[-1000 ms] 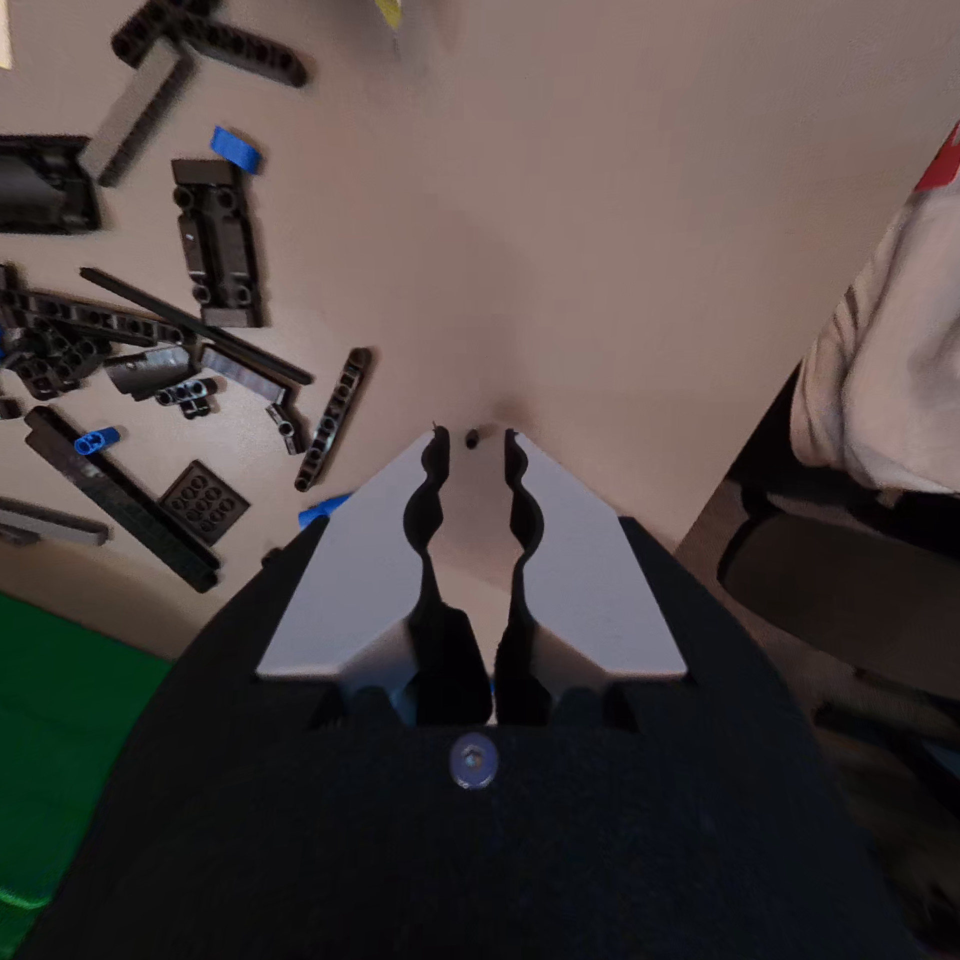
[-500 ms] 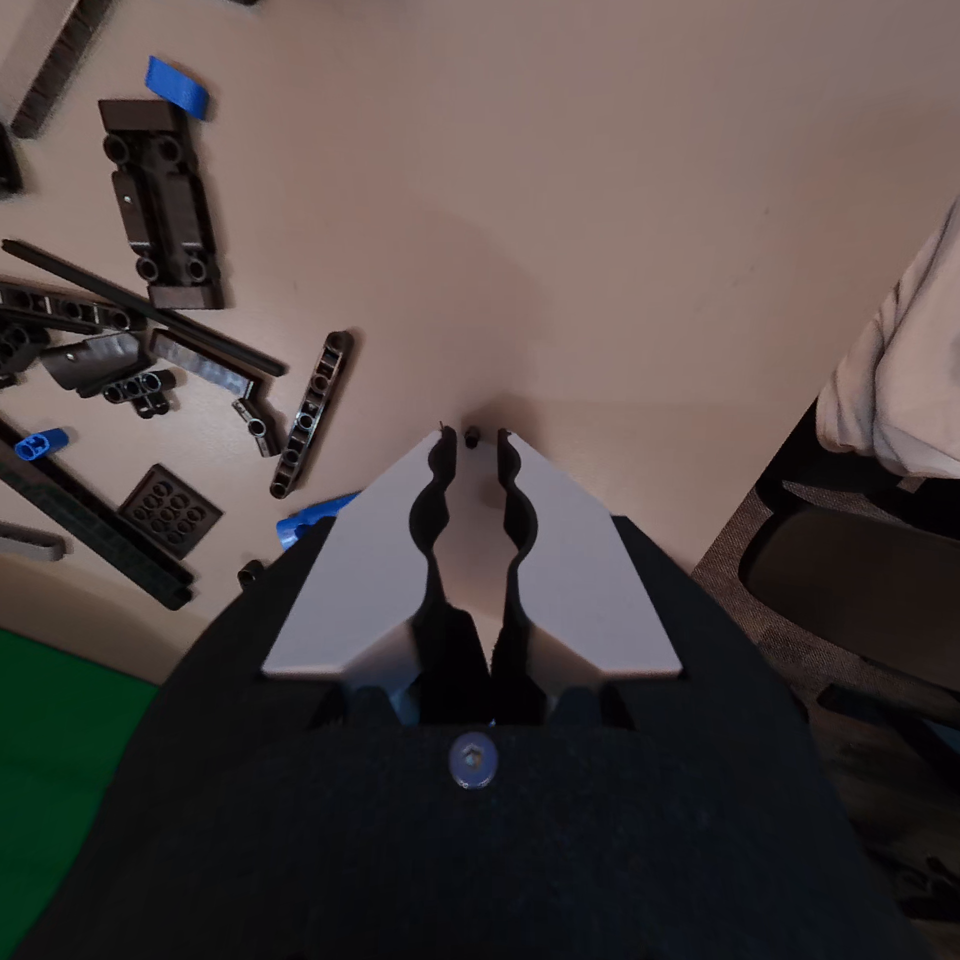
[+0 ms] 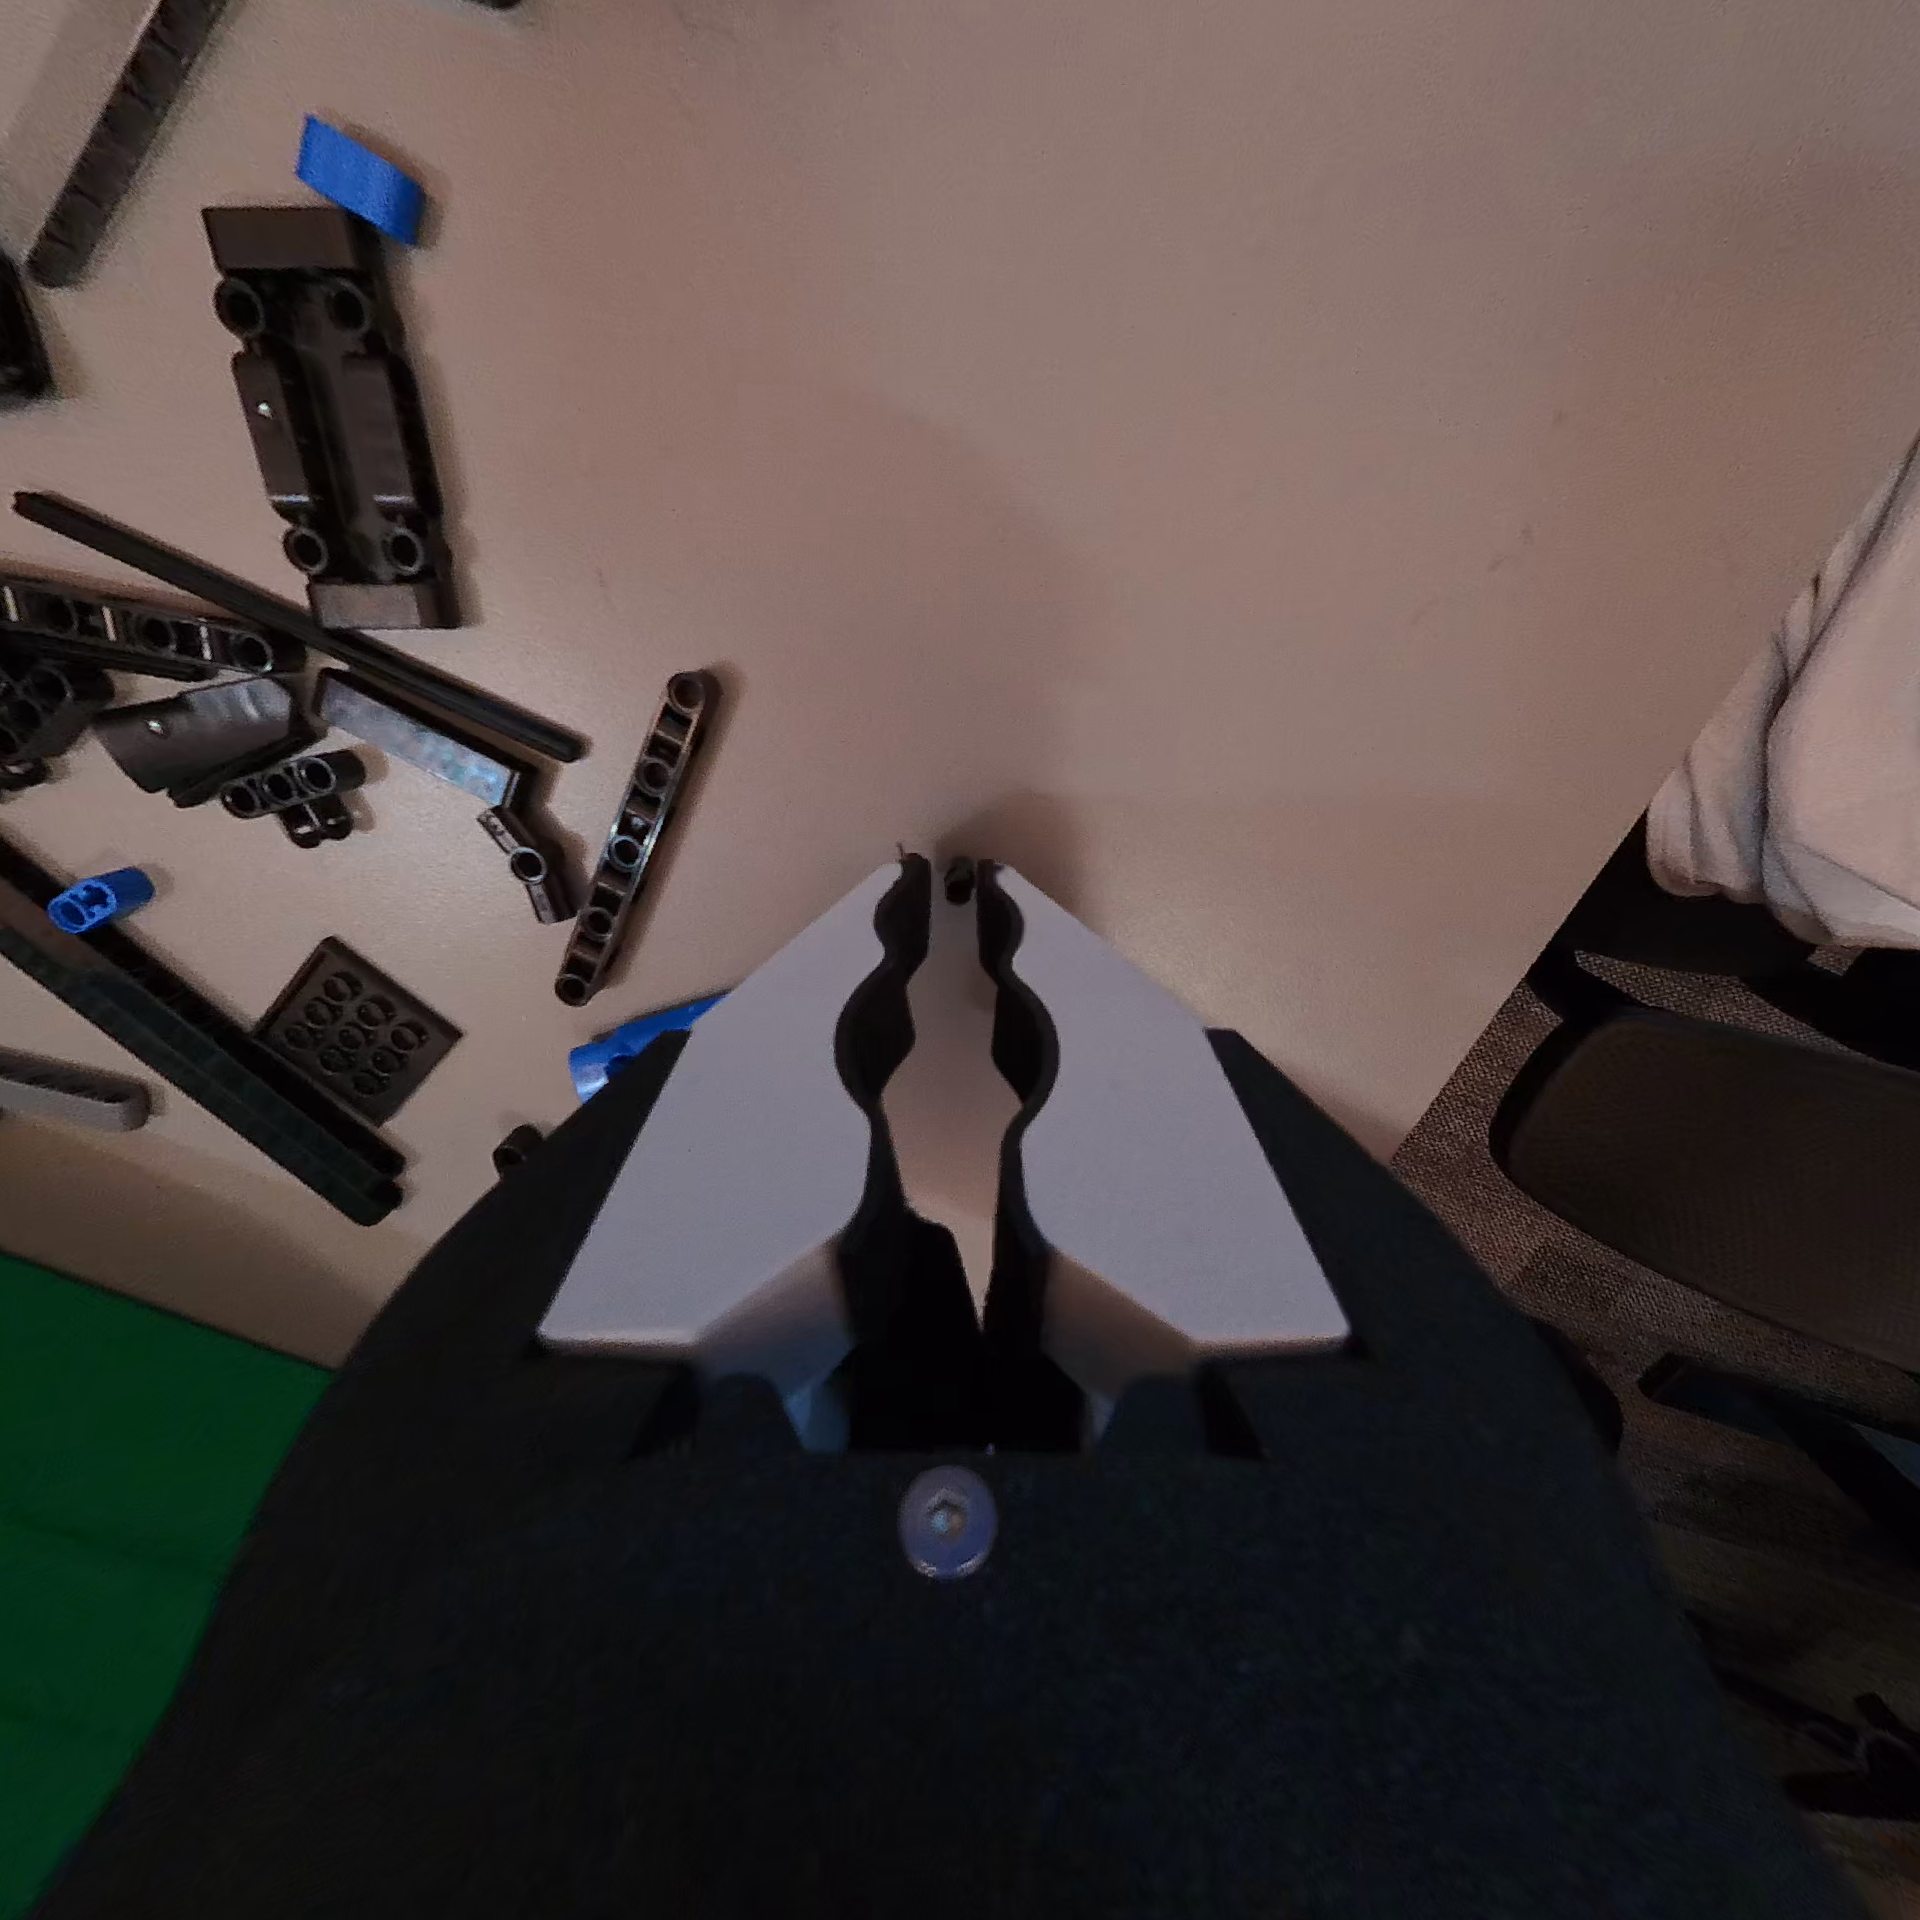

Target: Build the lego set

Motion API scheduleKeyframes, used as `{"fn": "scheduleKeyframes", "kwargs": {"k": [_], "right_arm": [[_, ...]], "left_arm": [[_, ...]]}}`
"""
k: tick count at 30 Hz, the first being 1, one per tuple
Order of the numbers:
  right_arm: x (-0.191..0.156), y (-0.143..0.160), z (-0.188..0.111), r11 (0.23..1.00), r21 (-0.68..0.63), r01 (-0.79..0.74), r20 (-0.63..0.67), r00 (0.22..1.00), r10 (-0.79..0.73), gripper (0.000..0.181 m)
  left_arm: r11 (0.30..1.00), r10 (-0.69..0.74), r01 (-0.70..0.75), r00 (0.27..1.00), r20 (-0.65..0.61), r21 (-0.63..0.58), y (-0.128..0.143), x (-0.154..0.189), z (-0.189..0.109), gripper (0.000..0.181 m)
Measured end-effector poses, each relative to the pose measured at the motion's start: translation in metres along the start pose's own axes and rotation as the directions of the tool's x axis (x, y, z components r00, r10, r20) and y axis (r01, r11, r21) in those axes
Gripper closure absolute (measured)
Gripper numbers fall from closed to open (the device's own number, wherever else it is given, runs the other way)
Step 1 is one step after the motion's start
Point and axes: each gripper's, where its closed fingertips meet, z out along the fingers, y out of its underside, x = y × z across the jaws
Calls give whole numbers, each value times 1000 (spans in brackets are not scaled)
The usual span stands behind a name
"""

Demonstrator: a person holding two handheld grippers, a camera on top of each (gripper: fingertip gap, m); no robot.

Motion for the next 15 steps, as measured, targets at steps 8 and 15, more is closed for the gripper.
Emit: {"fn": "scheduleKeyframes", "kwargs": {"k": [8, 15], "right_arm": [[0, 0, 0, 1000, -1, -1, -1, 1000, 1, 175], [-4, -2, 0, 1000, 14, -12, 33, 999, 12, 175]], "left_arm": [[1000, -11, 11, 1000, -16, 10, -2, 4, 0, 177], [853, -58, 64, 998, -27, 518, -98, 20, -46, 177]]}}
